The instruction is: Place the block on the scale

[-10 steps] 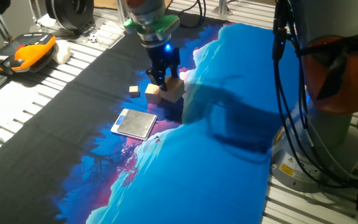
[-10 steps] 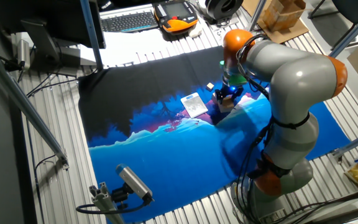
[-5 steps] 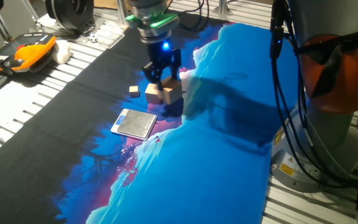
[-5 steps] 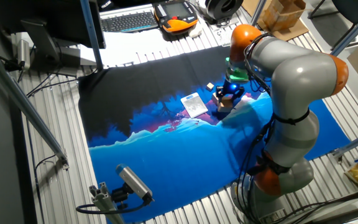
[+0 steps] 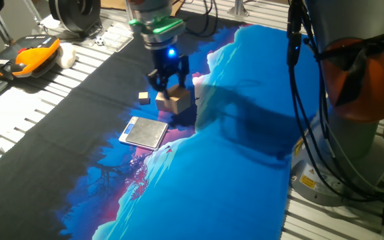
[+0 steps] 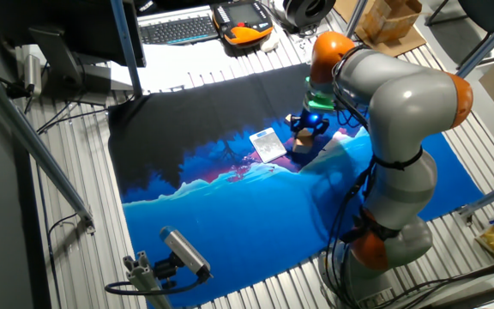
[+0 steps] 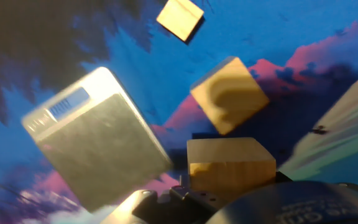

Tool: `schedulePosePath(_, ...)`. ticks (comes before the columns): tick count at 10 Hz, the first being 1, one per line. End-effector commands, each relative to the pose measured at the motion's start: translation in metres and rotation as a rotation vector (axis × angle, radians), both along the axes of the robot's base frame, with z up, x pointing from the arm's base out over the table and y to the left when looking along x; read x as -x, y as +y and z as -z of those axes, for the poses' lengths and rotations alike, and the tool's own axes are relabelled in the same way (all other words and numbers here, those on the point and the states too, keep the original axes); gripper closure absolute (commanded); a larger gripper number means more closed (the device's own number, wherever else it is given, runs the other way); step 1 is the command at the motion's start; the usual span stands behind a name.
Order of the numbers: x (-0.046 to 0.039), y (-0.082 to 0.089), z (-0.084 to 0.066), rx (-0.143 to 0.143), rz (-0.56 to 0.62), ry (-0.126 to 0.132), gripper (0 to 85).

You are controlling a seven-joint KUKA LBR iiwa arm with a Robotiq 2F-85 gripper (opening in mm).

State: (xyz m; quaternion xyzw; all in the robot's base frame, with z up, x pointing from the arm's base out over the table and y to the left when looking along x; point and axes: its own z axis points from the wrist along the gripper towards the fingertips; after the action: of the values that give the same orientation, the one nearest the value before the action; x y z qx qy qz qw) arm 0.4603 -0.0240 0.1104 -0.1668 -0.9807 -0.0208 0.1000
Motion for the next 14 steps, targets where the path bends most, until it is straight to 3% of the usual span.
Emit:
schedulePosePath(1, 0.0008, -0.0055, 0.0000, -0.003, -0.017, -0.003, 85.0)
schedulePosePath(2, 0.0008, -0.0055, 0.0000, 0.012, -0.047, -0.010, 85.0)
schedulePosePath(4, 0.0008, -0.0055, 0.0000, -0.023, -0.082, -0.009, 85.0)
schedulePosePath(5, 0.0008, -0.0055, 0.0000, -0.011, -0.107, -0.014, 85.0)
schedulePosePath(8, 0.0008, -0.0055, 0.0000, -0.015, -0.132, -0.043, 85.0)
schedulePosePath(9, 0.0008, -0.0055, 0.0000, -0.030, -0.130, -0.046, 85.0)
schedulePosePath(12, 0.0008, -0.0055, 0.0000, -0.029, -0.113, -0.043, 85.0)
schedulePosePath(14, 0.0000, -0.0035, -0.0005, -0.049, -0.071, -0.041, 85.0)
